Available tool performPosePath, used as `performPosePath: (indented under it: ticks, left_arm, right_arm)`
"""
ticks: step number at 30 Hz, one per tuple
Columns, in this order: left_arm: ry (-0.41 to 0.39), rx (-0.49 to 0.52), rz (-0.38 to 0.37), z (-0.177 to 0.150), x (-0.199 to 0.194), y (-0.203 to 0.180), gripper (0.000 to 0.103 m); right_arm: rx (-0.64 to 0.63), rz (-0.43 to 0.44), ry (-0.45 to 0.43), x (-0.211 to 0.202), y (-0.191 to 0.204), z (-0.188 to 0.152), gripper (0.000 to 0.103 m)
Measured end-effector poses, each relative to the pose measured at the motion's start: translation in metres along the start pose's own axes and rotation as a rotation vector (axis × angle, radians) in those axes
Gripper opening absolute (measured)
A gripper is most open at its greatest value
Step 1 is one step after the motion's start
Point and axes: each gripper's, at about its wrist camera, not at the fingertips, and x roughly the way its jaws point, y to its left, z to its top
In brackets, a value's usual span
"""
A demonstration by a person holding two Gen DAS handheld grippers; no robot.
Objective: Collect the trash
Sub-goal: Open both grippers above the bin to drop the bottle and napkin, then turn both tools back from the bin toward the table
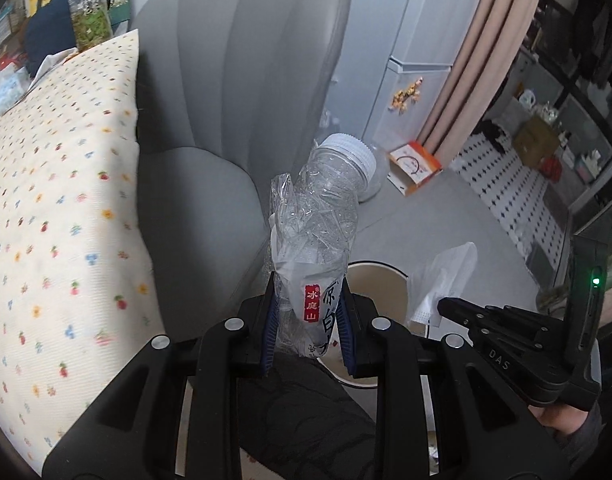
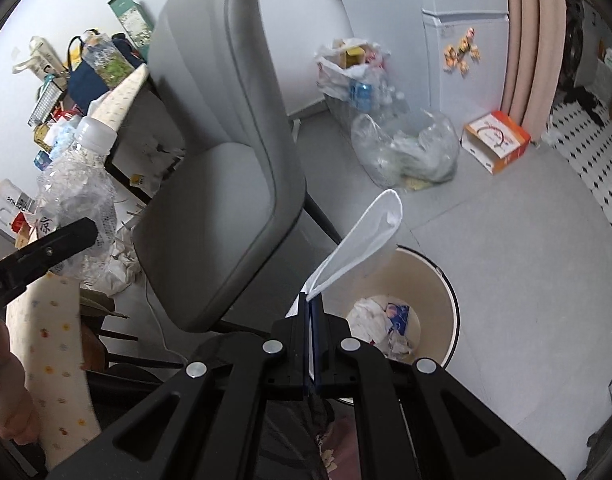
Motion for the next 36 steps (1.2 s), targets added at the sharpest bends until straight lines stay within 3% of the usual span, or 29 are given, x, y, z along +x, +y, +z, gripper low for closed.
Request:
performPosePath:
  ticks: [9,10,11,12,22,26,27,28,30,36]
  left_arm:
    - [0.030,0.033,0.007,0.003,0.014,-0.013,0.026]
    - [0.034,0.036,0.005,0.004,0.016,-0.015,0.026]
    - [0.039,0.041,0.003,0.004,0.018,-0.016,0.026]
    - [0.044,0.046,0.001,0.004,0.020,-0.019,0.026]
    - [0.100,0.117,-0.070,0.006,0.048,-0.065,0.026]
    - [0.161,0.150,-0.122,0.002,0.061,-0.082,0.027]
    - [0.185,0.159,-0.137,0.001,0.064,-0.086,0.035]
    - [0.197,0.163,-0.148,0.001,0.065,-0.088,0.058]
    - [0.168,0.164,-0.179,0.002,0.057,-0.088,0.078]
    - [0.122,0.135,-0.164,0.009,0.037,-0.077,0.082]
  right_arm:
    - [0.071,0.009,0.046,0.026,-0.026,0.000,0.009]
    - [0.078,0.007,0.037,0.024,-0.030,-0.001,0.023]
    - [0.084,0.001,0.023,0.022,-0.033,-0.002,0.047]
    - [0.087,-0.009,0.005,0.018,-0.035,-0.003,0.053]
    - [0.180,-0.088,-0.050,-0.020,-0.092,-0.010,0.054]
    - [0.227,-0.123,-0.079,-0.037,-0.116,-0.014,0.057]
    - [0.233,-0.125,-0.082,-0.038,-0.119,-0.015,0.057]
    - [0.240,-0.128,-0.086,-0.040,-0.122,-0.016,0.057]
    - [0.247,-0.129,-0.094,-0.044,-0.124,-0.018,0.057]
    - [0.223,-0.113,-0.096,-0.042,-0.107,-0.015,0.057]
